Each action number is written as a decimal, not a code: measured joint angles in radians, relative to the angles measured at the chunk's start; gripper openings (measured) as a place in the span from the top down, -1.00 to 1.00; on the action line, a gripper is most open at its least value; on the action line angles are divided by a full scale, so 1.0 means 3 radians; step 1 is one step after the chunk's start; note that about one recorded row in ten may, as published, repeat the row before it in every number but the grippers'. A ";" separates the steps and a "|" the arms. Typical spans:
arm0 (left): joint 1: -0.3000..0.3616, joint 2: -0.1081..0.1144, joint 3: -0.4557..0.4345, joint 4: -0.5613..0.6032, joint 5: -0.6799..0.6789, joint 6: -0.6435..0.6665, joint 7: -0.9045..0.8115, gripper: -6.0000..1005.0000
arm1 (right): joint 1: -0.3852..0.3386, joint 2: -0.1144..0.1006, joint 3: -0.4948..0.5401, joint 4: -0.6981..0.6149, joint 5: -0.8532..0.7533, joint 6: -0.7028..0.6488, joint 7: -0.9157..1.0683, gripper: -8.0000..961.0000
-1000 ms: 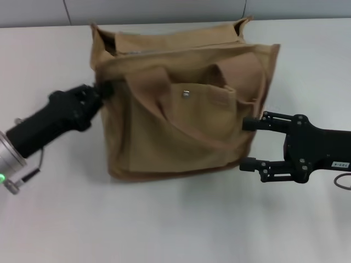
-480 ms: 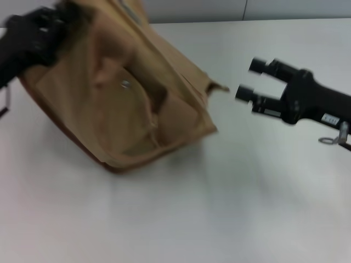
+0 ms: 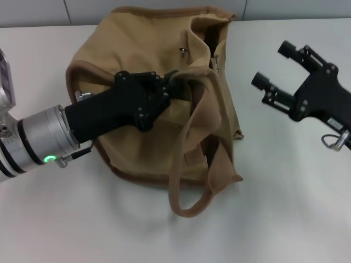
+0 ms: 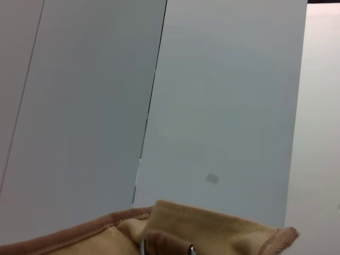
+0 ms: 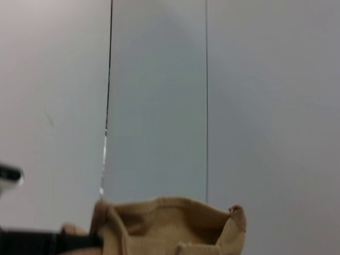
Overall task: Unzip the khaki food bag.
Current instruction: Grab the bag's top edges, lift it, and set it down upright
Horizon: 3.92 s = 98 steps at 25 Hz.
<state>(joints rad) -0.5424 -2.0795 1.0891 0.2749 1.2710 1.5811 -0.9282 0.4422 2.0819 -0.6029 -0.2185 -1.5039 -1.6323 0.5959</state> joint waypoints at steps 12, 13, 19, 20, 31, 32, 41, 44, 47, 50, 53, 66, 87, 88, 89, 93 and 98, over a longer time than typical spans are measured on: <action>-0.0269 -0.0002 0.0590 -0.0329 -0.0529 -0.0058 0.0155 0.82 | -0.0037 0.0029 0.0428 0.1118 0.0012 0.0137 -0.2525 -0.73; -0.0281 -0.0002 0.0614 -0.0335 -0.0556 -0.0080 0.0155 0.82 | -0.0015 0.0030 0.0455 0.1175 0.0012 0.0175 -0.2594 -0.73; -0.0346 -0.0002 0.0726 -0.0345 -0.0600 -0.0291 0.0106 0.83 | 0.0127 0.0035 0.0483 0.1388 -0.0017 0.0390 -0.2718 -0.73; -0.0346 -0.0002 0.0754 -0.0346 -0.0618 -0.0300 0.0107 0.83 | 0.0127 0.0035 0.0483 0.1388 -0.0017 0.0390 -0.2718 -0.73; -0.0278 -0.0003 0.1151 -0.0352 -0.0988 -0.0289 0.0143 0.83 | 0.0216 0.0035 0.0773 0.1526 -0.0020 0.0400 -0.2710 -0.72; -0.0272 -0.0002 0.1166 -0.0351 -0.0999 -0.0289 0.0144 0.83 | 0.0219 0.0035 0.0801 0.1541 -0.0026 0.0400 -0.2710 -0.71; -0.0216 -0.0002 0.1183 -0.0337 -0.1010 -0.0279 0.0147 0.83 | 0.0233 0.0035 0.0766 0.1586 -0.0037 0.0392 -0.2723 -0.67; -0.0212 -0.0002 0.1185 -0.0346 -0.1010 -0.0277 0.0147 0.82 | 0.0205 0.0035 0.0770 0.1587 -0.0140 0.0389 -0.2729 -0.57; -0.0212 -0.0002 0.1190 -0.0350 -0.1010 -0.0274 0.0147 0.82 | 0.0200 0.0035 0.0769 0.1588 -0.0162 0.0389 -0.2735 -0.47; -0.0207 -0.0002 0.1210 -0.0353 -0.1010 -0.0272 0.0140 0.82 | 0.0198 0.0035 0.0762 0.1597 -0.0170 0.0389 -0.2781 -0.36; -0.0202 -0.0002 0.1211 -0.0353 -0.1011 -0.0270 0.0130 0.82 | 0.0198 0.0035 0.0773 0.1610 -0.0213 0.0402 -0.2822 -0.03; -0.0132 -0.0002 0.1219 -0.0331 -0.1110 -0.0110 0.0120 0.82 | 0.0205 0.0035 0.0765 0.1634 -0.0280 0.0436 -0.2825 0.99; 0.0490 -0.0005 0.1195 -0.0356 -0.2709 0.0136 0.0069 0.82 | 0.0140 0.0035 0.0793 0.1600 -0.0276 0.0645 -0.2825 0.98; 0.0534 -0.0001 0.1191 -0.0356 -0.2766 0.0135 0.0068 0.82 | 0.0132 0.0035 0.0793 0.1588 -0.0276 0.0659 -0.2825 0.98; 0.0582 0.0007 0.1188 -0.0355 -0.2827 0.0133 0.0068 0.82 | 0.0125 0.0035 0.0793 0.1573 -0.0275 0.0682 -0.2825 0.98; 0.0751 0.0024 0.1157 -0.0355 -0.2926 0.0124 0.0067 0.82 | 0.0128 0.0035 0.0793 0.1564 -0.0281 0.0729 -0.2825 0.98; 0.0815 0.0029 0.1165 -0.0437 -0.2904 0.0066 0.0088 0.81 | 0.0210 0.0035 0.0871 0.1575 -0.0274 0.0880 -0.2779 0.98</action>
<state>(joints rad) -0.2978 -2.0707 1.4386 0.1439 0.3997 1.6008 -0.9017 0.5053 2.0925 -0.3416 0.2540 -1.5859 -1.3684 -0.2379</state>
